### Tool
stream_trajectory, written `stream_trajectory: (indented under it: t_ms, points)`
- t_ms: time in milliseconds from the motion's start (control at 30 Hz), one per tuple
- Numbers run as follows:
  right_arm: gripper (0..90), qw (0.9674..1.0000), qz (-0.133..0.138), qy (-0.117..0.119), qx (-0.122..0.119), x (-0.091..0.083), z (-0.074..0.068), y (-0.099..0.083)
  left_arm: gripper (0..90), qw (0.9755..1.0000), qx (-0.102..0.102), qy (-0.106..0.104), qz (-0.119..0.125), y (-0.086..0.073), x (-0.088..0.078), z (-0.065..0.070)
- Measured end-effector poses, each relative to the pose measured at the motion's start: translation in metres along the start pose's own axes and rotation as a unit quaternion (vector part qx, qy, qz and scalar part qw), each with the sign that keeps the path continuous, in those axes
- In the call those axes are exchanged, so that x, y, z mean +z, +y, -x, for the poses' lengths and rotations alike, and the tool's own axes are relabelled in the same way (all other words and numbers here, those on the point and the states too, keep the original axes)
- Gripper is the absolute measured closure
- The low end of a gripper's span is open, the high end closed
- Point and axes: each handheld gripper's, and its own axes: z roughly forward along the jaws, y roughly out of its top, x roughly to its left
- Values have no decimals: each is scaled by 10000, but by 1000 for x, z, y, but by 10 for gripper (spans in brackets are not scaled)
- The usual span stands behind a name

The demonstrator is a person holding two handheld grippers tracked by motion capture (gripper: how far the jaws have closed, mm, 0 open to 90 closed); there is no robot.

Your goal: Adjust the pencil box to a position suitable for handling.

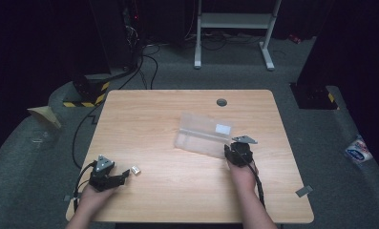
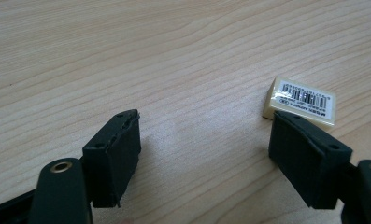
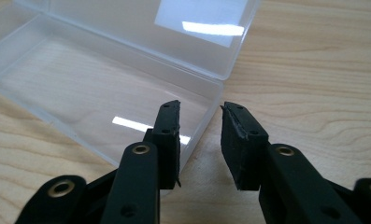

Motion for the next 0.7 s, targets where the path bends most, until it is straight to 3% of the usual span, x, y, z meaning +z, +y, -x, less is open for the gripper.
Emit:
stream_trajectory:
  t_ms: [467,633,700]
  points:
    - [566,9997,115,210,7,-6,4,7,255,10000,-14,0,5,-1,-1,1]
    - [553,9999,10,164,37,-5,7,9,255,10000,-15,3,4,-1,-1,1]
    - [570,9995,-40,266,136,-4,9,9,255,10000,-14,3,5,-1,-1,1]
